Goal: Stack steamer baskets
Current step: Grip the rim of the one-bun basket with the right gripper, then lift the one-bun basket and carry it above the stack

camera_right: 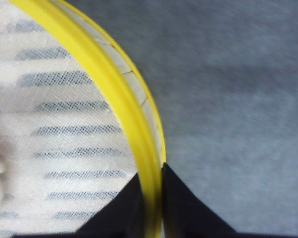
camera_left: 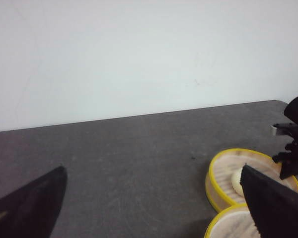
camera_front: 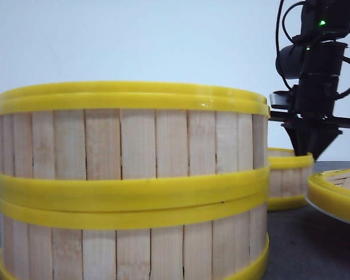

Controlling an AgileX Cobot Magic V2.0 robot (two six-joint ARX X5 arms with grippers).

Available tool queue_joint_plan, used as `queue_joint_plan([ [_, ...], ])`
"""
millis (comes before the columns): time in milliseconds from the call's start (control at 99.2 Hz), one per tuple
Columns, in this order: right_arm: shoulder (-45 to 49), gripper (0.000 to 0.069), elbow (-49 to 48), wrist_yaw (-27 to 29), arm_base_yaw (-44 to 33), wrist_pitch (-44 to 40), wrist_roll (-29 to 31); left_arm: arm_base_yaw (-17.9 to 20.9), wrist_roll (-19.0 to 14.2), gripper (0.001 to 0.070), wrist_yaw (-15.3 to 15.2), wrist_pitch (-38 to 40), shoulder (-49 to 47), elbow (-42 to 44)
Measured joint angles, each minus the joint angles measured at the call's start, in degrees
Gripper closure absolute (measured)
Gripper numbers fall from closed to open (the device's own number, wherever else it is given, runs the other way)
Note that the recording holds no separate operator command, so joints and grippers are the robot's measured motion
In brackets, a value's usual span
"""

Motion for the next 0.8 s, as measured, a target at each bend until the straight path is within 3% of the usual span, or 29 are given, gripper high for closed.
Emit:
queue_joint_plan([
  [232, 0.31, 0.0668, 15.04, -4.13, -2.58, -5.42, 0.59, 0.0, 0.07, 0.0017, 0.02, -1.44, 0.0, 0.0],
  [393, 0.31, 0.0668, 26.64, -9.75, -2.36, -14.71, 0.26, 0.0, 0.11, 0.0017, 0.0, -1.51, 0.0, 0.0],
  [504, 0.31, 0.0669, 33.33, -9.84, 0.81, -22.82, -2.38, 0.0, 0.24, 0.0017, 0.02, -1.49, 0.0, 0.0],
  [615, 0.24, 0.0669, 36.26, -9.38, 4.13, -23.89, -6.1, 0.0, 0.57, 0.0017, 0.02, -1.49, 0.0, 0.0],
  [797, -0.52, 0.0669, 36.26, -9.31, 8.52, -23.98, -7.41, 0.0, 1.2, 0.0017, 0.02, -1.44, -0.02, 0.0],
])
